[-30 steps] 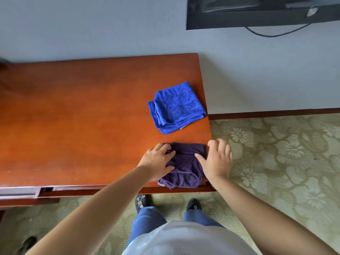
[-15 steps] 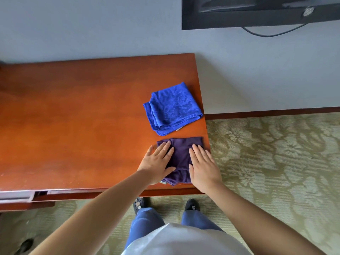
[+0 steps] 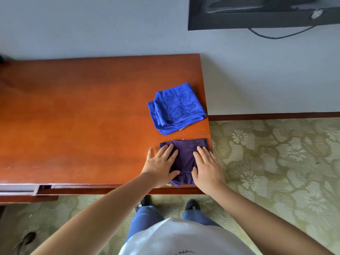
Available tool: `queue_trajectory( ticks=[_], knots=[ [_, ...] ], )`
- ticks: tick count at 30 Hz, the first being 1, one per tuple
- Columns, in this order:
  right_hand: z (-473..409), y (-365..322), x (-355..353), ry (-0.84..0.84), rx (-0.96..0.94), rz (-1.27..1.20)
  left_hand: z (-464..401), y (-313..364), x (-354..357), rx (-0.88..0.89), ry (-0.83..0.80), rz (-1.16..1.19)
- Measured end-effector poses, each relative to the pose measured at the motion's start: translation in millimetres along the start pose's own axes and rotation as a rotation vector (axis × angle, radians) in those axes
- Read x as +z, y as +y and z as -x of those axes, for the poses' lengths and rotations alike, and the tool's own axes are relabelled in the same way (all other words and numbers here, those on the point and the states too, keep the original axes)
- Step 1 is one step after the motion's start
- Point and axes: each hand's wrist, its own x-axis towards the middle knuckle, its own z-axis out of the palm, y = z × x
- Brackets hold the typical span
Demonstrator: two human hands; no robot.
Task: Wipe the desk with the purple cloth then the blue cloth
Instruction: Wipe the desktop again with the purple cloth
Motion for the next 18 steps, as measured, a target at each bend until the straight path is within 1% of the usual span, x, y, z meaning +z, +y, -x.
queue_trajectory(
  ticks=[2, 4, 6, 7, 9, 11, 13, 15, 18],
  knots=[
    [-5.2, -2.1, -2.6, 0.078, 0.088, -0.174, -3.1, -4.8, -3.0, -0.009, 0.139, 0.078],
    [-10.6, -3.2, -7.1, 0.146, 0.244, -0.314, -8.8, -10.0, -6.4, -0.074, 0.231, 0.243],
    [-18.8, -4.7, -13.2, 0.143, 0.368, -0.349, -16.1, -11.9, -11.1, -0.166, 0.226, 0.448],
    [-22.6, -5.5, -15.8, 0.12, 0.414, -0.345, -19.7, -12.1, -13.5, -0.197, 0.2, 0.509],
    [-26.4, -8.8, -19.0, 0.067, 0.464, -0.316, -26.5, -10.4, -19.1, -0.216, 0.124, 0.495],
    [-23.7, -13.3, -19.1, 0.057, 0.469, -0.313, -28.7, -7.8, -21.5, -0.219, 0.094, 0.465],
    [-18.5, -16.4, -17.2, 0.093, 0.463, -0.348, -26.6, -6.9, -22.2, -0.204, 0.126, 0.458],
    [-14.6, -15.2, -14.5, 0.148, 0.393, -0.358, -22.7, -7.8, -20.9, -0.155, 0.157, 0.433],
    [-9.8, -12.6, -14.9, 0.117, 0.239, -0.425, -20.2, -9.7, -18.6, -0.085, 0.145, 0.43]
  ],
)
